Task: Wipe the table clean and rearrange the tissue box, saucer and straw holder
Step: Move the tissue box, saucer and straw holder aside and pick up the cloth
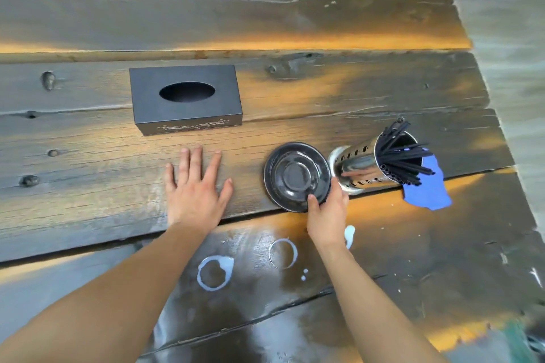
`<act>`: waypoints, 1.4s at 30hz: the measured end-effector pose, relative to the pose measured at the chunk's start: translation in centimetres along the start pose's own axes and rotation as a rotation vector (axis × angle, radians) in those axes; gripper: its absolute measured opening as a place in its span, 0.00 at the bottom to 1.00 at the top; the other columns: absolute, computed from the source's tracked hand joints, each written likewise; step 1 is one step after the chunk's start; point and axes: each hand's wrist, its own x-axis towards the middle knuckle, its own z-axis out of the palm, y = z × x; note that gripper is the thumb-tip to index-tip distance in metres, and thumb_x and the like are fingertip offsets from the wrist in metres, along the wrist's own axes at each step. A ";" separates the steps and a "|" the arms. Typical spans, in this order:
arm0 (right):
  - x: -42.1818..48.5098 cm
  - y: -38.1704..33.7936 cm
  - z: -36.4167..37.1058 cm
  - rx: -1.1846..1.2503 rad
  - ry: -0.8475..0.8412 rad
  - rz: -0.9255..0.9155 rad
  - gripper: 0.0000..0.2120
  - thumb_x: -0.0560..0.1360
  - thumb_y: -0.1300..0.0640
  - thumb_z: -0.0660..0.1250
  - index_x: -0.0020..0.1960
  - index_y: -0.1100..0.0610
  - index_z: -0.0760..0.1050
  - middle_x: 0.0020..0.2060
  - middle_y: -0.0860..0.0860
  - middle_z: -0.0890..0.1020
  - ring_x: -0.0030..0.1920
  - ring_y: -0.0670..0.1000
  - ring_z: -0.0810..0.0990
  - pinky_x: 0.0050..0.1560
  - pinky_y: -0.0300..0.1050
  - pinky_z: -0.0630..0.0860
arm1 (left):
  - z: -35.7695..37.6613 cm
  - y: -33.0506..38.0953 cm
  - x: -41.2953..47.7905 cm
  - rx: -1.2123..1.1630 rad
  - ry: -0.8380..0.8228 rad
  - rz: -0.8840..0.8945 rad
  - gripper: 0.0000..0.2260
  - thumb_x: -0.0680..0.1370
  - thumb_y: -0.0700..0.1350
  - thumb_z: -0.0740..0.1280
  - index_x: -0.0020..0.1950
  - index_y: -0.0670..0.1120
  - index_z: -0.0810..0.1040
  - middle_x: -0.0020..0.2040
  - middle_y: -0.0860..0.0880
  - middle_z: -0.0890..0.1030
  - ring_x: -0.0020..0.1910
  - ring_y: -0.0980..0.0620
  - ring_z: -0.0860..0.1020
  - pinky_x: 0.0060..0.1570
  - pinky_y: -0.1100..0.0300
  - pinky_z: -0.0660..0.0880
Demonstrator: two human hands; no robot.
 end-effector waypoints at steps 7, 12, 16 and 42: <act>1.7 2.8 1.0 0.154 0.026 0.007 0.32 0.77 0.55 0.65 0.71 0.25 0.63 0.69 0.44 0.76 0.69 0.54 0.78 0.63 0.65 0.80 | 0.1 0.2 0.0 0.014 0.014 -0.006 0.30 0.81 0.65 0.49 0.82 0.60 0.53 0.84 0.48 0.51 0.83 0.46 0.44 0.79 0.39 0.42; 2.4 0.7 0.8 0.332 0.020 0.089 0.30 0.83 0.65 0.64 0.82 0.48 0.62 0.69 0.51 0.77 0.44 0.37 0.85 0.43 0.44 0.85 | 0.2 0.1 0.0 0.024 0.020 -0.006 0.30 0.81 0.65 0.49 0.82 0.59 0.54 0.84 0.48 0.52 0.83 0.47 0.44 0.79 0.39 0.43; 4.0 -2.0 1.4 0.418 0.027 0.047 0.29 0.84 0.67 0.62 0.82 0.51 0.61 0.67 0.53 0.78 0.42 0.34 0.84 0.38 0.38 0.83 | 0.2 0.2 0.2 0.028 0.008 -0.012 0.30 0.81 0.66 0.48 0.82 0.60 0.52 0.85 0.49 0.50 0.83 0.47 0.42 0.79 0.40 0.42; 11.3 -11.0 5.2 0.318 0.149 -0.088 0.33 0.78 0.50 0.74 0.79 0.57 0.67 0.60 0.54 0.77 0.51 0.46 0.80 0.62 0.41 0.73 | 0.2 0.2 0.3 0.034 0.035 -0.016 0.30 0.80 0.65 0.52 0.82 0.59 0.56 0.84 0.48 0.53 0.83 0.46 0.45 0.79 0.40 0.43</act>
